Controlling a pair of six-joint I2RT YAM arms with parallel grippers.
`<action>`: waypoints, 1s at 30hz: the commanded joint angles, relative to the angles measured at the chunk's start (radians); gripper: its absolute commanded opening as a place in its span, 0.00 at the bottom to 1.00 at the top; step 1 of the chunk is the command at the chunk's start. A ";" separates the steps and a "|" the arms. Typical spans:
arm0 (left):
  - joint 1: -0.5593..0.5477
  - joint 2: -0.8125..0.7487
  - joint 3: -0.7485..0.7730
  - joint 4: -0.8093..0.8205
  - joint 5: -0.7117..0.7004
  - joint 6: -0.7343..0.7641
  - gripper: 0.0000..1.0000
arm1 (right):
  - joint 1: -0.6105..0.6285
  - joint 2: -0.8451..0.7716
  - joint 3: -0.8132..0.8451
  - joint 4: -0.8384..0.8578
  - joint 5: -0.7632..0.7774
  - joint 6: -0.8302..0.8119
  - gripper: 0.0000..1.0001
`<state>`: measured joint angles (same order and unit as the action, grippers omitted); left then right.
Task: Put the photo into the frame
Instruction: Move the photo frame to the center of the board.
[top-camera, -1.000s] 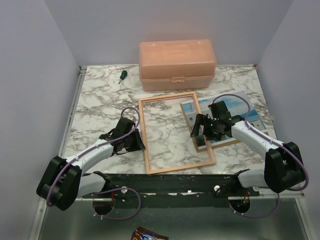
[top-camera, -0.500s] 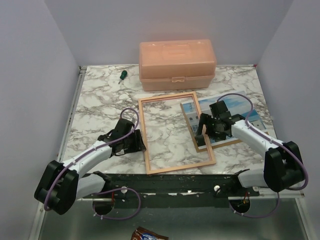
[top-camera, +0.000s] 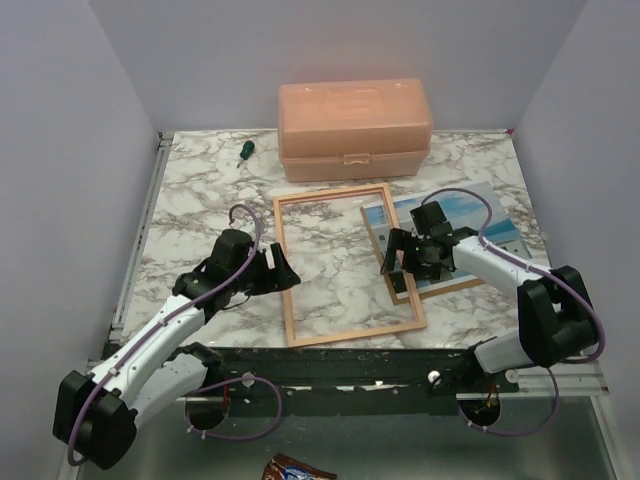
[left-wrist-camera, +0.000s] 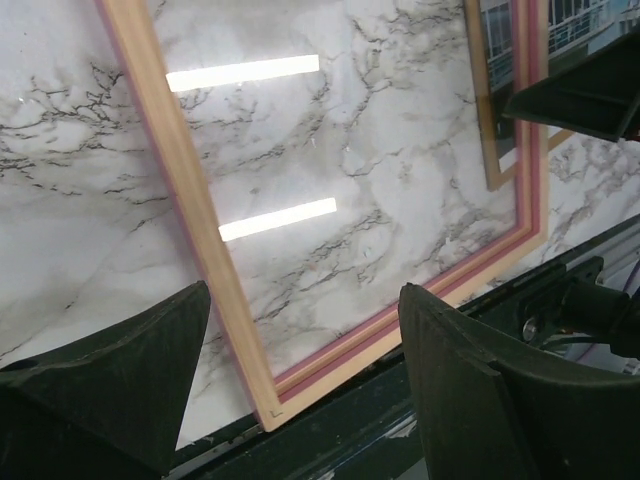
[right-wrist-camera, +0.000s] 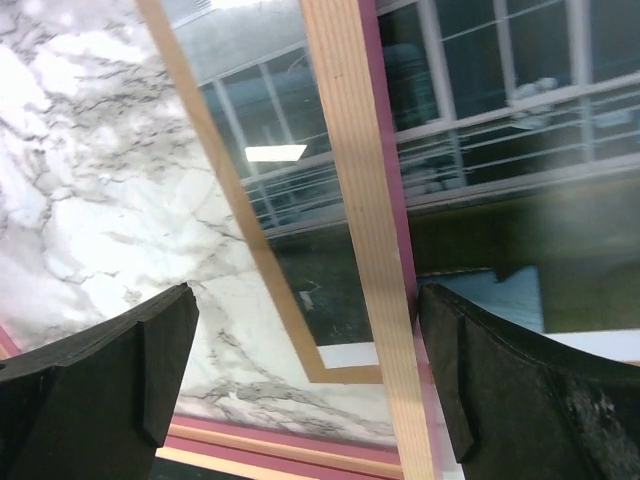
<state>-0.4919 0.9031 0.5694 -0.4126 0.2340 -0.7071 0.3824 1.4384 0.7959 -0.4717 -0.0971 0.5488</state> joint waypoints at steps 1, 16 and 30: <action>-0.002 -0.040 0.033 -0.048 0.041 0.005 0.78 | 0.051 0.053 0.041 0.070 -0.079 0.014 1.00; -0.002 -0.083 0.014 -0.071 0.054 -0.001 0.78 | 0.208 0.216 0.206 0.143 -0.096 0.063 1.00; -0.002 -0.092 0.011 -0.066 0.069 -0.007 0.78 | 0.283 0.264 0.268 0.147 -0.080 0.080 1.00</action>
<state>-0.4919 0.8223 0.5819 -0.4759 0.2699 -0.7074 0.6586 1.7222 1.0500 -0.3378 -0.1764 0.6086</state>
